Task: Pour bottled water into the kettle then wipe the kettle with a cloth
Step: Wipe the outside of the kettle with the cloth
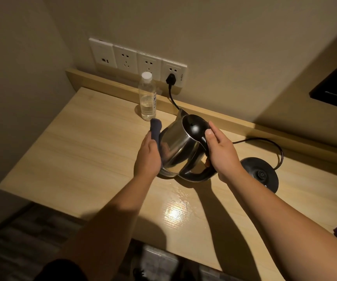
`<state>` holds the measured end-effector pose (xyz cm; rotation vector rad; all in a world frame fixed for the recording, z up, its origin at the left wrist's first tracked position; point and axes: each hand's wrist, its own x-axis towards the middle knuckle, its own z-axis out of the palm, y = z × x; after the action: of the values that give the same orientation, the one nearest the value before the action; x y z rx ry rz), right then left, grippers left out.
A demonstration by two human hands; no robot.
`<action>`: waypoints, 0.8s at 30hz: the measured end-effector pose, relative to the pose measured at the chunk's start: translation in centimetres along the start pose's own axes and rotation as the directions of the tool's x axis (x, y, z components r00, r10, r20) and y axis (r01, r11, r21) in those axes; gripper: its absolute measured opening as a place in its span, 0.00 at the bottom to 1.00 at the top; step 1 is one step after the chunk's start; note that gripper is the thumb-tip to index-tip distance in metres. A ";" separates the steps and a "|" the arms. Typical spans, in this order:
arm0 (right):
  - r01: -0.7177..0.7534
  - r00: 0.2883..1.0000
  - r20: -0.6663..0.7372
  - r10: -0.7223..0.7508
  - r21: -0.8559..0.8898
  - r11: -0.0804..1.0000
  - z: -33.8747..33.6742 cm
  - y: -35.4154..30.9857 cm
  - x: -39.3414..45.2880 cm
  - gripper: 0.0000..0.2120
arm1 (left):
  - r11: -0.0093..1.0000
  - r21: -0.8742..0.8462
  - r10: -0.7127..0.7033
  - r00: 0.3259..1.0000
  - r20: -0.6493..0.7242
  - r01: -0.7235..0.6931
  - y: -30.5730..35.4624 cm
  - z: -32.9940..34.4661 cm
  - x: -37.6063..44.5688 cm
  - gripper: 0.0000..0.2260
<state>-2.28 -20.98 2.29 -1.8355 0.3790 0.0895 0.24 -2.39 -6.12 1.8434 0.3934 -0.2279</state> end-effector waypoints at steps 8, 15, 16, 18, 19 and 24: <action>-0.005 1.000 -0.010 0.005 0.019 1.000 0.5 0.3 -0.2 0.20 | 0.952 0.284 0.197 0.942 -0.272 -0.117 -3.2 5.7 -7.4 0.28; -0.015 0.999 0.045 0.015 0.015 1.000 -0.6 1.0 0.1 0.20 | 0.998 0.053 0.026 0.993 -0.116 -0.020 1.3 0.6 -1.6 0.18; 0.000 0.998 0.058 0.000 -0.008 1.000 -0.7 1.1 0.2 0.20 | 0.999 0.041 -0.024 0.999 -0.022 0.025 2.2 -0.2 -0.9 0.15; 0.050 0.995 0.091 -0.043 -0.077 0.996 -0.9 1.1 0.1 0.21 | 0.993 0.078 -0.093 0.988 0.121 0.084 3.4 -1.5 0.5 0.14; 0.083 0.991 0.113 -0.071 -0.110 0.991 -1.1 0.9 0.0 0.21 | 0.988 0.118 -0.115 0.979 0.168 0.096 3.7 -1.9 0.9 0.15; 0.203 0.960 0.243 -0.140 -0.258 0.944 -1.9 1.0 -0.3 0.21 | 0.978 0.091 -0.205 0.922 0.330 0.185 3.2 -2.0 2.2 0.17</action>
<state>-3.11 -22.93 2.03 -2.1064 0.0467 0.2348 3.44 -1.00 -3.42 1.7787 0.3319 -0.6899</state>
